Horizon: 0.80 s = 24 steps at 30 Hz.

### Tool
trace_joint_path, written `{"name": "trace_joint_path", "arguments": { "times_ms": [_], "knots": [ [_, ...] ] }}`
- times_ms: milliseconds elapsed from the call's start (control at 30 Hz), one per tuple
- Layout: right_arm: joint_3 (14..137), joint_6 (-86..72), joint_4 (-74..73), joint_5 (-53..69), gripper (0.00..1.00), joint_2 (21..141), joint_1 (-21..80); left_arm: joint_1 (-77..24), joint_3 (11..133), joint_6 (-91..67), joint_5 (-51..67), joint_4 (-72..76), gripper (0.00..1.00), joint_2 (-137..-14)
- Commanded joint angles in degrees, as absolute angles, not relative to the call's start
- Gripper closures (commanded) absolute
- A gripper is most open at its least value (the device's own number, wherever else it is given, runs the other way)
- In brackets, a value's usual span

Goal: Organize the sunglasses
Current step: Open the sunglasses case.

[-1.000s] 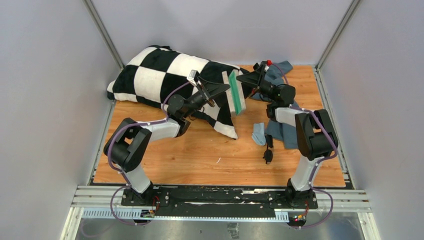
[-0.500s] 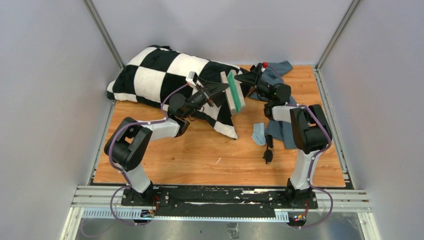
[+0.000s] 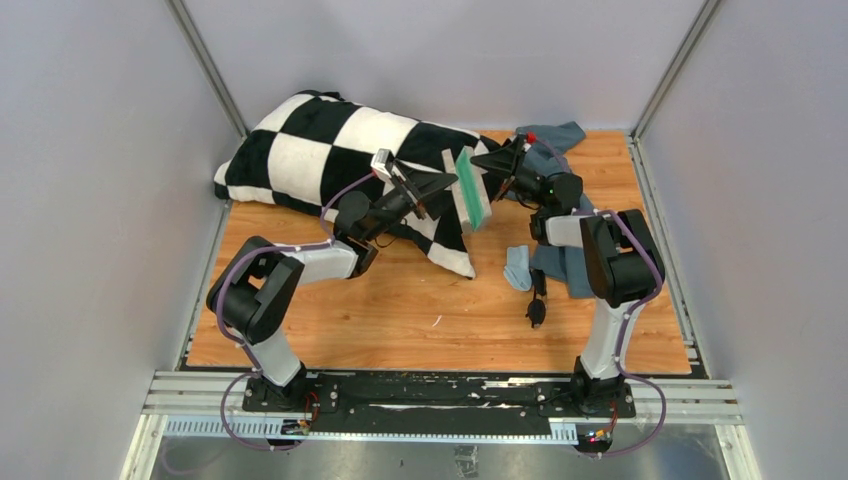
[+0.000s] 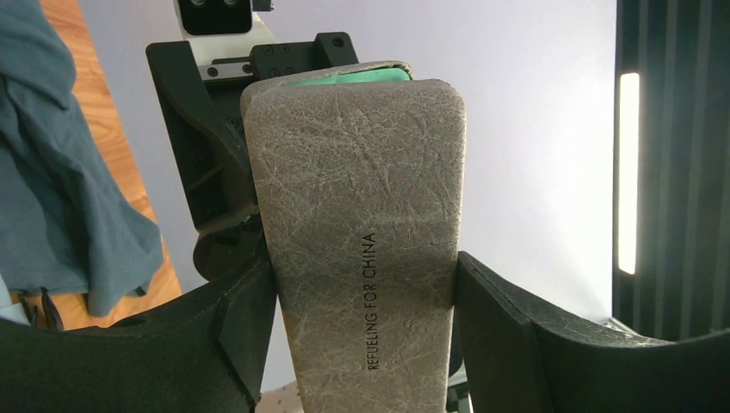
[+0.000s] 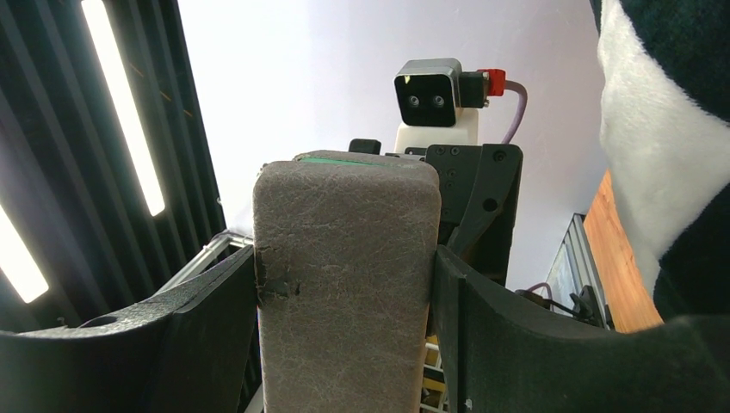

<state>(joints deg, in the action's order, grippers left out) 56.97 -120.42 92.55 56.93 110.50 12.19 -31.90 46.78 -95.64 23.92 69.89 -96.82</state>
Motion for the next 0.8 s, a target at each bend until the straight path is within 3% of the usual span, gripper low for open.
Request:
{"name": "trace_joint_path", "arguments": {
  "times_ms": [0, 133, 467, 600, 767],
  "knots": [
    [54.2, -118.36, 91.4, 54.22, 0.76, 112.55, 6.15, -31.73, 47.29, -95.87, 27.31, 88.56, 1.0, -89.8],
    [53.48, -115.54, 91.4, 56.04, 0.71, 111.34, 5.65, -31.73, 47.46, -95.67, 28.12, 86.84, 1.0, -90.23],
    [50.58, -107.51, 85.52, 59.9, 0.68, 107.65, 5.5, -31.72, 47.11, -91.08, 30.19, 74.8, 1.0, -88.41],
    [48.7, -96.24, 71.78, 61.36, 0.66, 102.08, 5.61, -31.82, 47.29, -87.84, 31.08, 68.17, 1.0, -86.77],
    [50.5, -72.46, 38.82, 59.6, 0.63, 92.28, 5.78, -31.9, 47.24, -86.38, 31.81, 65.44, 1.0, -86.2]
  ]
}}
